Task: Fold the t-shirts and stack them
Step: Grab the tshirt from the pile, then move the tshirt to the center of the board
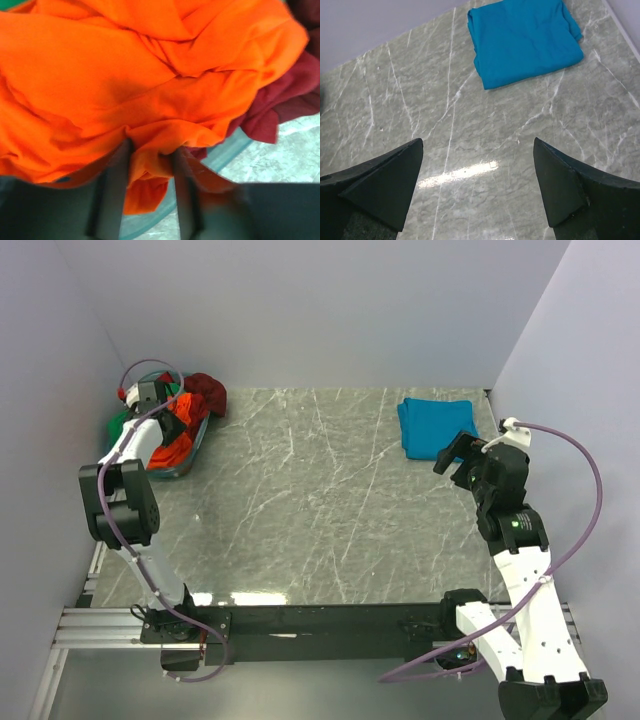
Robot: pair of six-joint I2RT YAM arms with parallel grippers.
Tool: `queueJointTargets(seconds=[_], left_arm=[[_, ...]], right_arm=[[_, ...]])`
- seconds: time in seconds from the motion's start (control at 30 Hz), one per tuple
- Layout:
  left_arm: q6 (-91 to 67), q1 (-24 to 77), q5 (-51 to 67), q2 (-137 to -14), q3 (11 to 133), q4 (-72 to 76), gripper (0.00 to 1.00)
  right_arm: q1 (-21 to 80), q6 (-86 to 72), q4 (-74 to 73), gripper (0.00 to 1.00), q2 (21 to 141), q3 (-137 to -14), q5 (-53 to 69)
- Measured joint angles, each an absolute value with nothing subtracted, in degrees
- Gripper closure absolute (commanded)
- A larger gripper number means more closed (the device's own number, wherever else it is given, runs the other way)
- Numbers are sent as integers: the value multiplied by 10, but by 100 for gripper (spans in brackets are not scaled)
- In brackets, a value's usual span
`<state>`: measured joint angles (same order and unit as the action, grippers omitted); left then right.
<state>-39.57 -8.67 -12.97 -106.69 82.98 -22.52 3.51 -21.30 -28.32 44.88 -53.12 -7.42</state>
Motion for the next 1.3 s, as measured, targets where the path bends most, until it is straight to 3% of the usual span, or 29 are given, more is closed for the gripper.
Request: queueJointTargets(seconds=[0.03, 0.07, 0.1, 0.37, 0.5, 0.67, 0.9, 1.07, 1.3], left_arm=[[-393, -88, -128, -1072, 830, -226, 69], [-391, -88, -127, -1075, 830, -226, 96], [-389, -89, -124, -1077, 832, -229, 99], [-373, -93, -94, -1041, 848, -246, 99], [-371, -94, -53, -939, 848, -238, 100], [-382, -82, 78, -775, 854, -167, 100], [-368, 99, 161, -676, 905, -100, 99], [-380, 158, 206, -668, 906, -67, 99], [-399, 229, 235, -753, 863, -41, 76]], right_arm=[[35, -213, -284, 4, 449, -531, -75], [35, -213, -284, 4, 449, -531, -75], [35, -212, -284, 5, 449, -531, -75], [35, -211, -284, 5, 437, -531, -69], [35, -209, -279, 9, 409, -531, -50], [35, -207, -254, 8, 362, -518, -18], [35, -208, -226, 8, 311, -505, 10], [35, -212, -224, 8, 306, -505, 10], [35, -214, -242, 8, 318, -506, 4]])
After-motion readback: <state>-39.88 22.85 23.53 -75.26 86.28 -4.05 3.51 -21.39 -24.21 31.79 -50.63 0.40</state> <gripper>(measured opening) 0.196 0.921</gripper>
